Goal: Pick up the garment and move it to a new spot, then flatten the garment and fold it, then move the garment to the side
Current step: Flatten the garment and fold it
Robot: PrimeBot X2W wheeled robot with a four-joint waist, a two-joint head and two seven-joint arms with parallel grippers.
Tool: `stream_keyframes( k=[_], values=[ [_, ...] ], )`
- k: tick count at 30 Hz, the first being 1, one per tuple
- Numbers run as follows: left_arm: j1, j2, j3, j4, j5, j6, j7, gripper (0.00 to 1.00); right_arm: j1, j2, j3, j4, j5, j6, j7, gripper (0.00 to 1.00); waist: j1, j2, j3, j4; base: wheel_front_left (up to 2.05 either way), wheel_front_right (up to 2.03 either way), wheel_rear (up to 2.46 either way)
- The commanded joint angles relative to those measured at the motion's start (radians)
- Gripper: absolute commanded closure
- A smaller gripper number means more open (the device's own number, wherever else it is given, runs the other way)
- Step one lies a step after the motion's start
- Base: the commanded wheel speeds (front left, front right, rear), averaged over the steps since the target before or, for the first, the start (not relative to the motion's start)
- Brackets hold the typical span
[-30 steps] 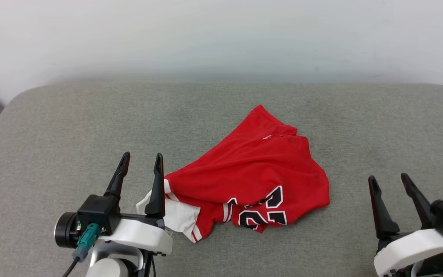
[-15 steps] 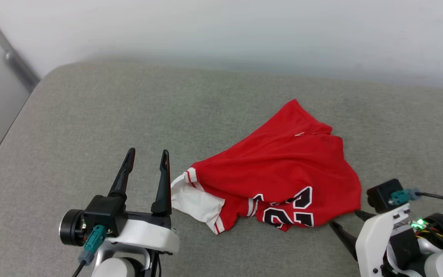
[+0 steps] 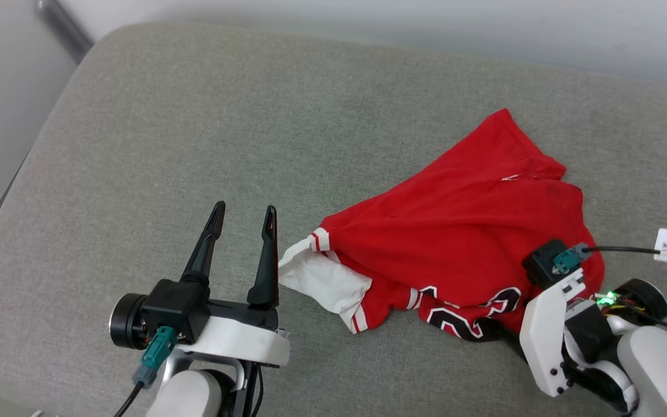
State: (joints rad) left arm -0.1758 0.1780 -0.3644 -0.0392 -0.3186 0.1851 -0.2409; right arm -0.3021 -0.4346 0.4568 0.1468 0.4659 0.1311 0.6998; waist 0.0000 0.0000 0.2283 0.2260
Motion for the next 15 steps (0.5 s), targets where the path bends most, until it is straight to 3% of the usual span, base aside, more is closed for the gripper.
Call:
stream_keyframes(
  k=[1,2,3,4,5,15],
  values=[
    [-0.017,-0.005,0.000,0.006,0.002,-0.003,-0.008,0.00,-0.001,-0.003,0.022,0.048,0.025,-0.001,0.009,0.00,0.0000,0.0000,0.020,0.015,0.00,0.00,0.00],
    [-0.016,-0.008,0.000,0.011,0.000,-0.004,-0.009,0.00,-0.001,-0.004,0.027,0.068,0.033,-0.001,0.015,0.00,0.0000,0.0000,0.021,0.016,0.00,0.00,0.00],
    [-0.015,-0.010,0.001,0.015,-0.001,-0.005,-0.011,0.00,-0.004,-0.013,0.043,0.081,0.036,-0.001,0.022,0.46,0.0000,0.0000,0.021,0.016,0.00,0.00,0.00],
    [-0.015,-0.011,0.002,0.018,-0.001,-0.004,-0.012,0.00,-0.005,-0.015,0.051,0.090,0.053,-0.001,0.025,0.80,0.0000,0.0000,0.020,0.015,0.00,0.00,0.00],
    [-0.015,-0.014,0.002,0.021,-0.002,-0.005,-0.014,0.00,-0.010,-0.017,0.058,0.094,0.063,-0.001,0.026,1.00,0.0000,0.0000,0.018,0.013,0.00,0.00,0.00],
    [-0.031,-0.017,-0.002,0.026,-0.005,-0.017,-0.019,0.00,-0.207,-0.069,0.031,0.044,0.039,-0.001,-0.105,1.00,0.0000,0.0000,0.001,0.004,0.00,0.00,0.00]
  ],
)
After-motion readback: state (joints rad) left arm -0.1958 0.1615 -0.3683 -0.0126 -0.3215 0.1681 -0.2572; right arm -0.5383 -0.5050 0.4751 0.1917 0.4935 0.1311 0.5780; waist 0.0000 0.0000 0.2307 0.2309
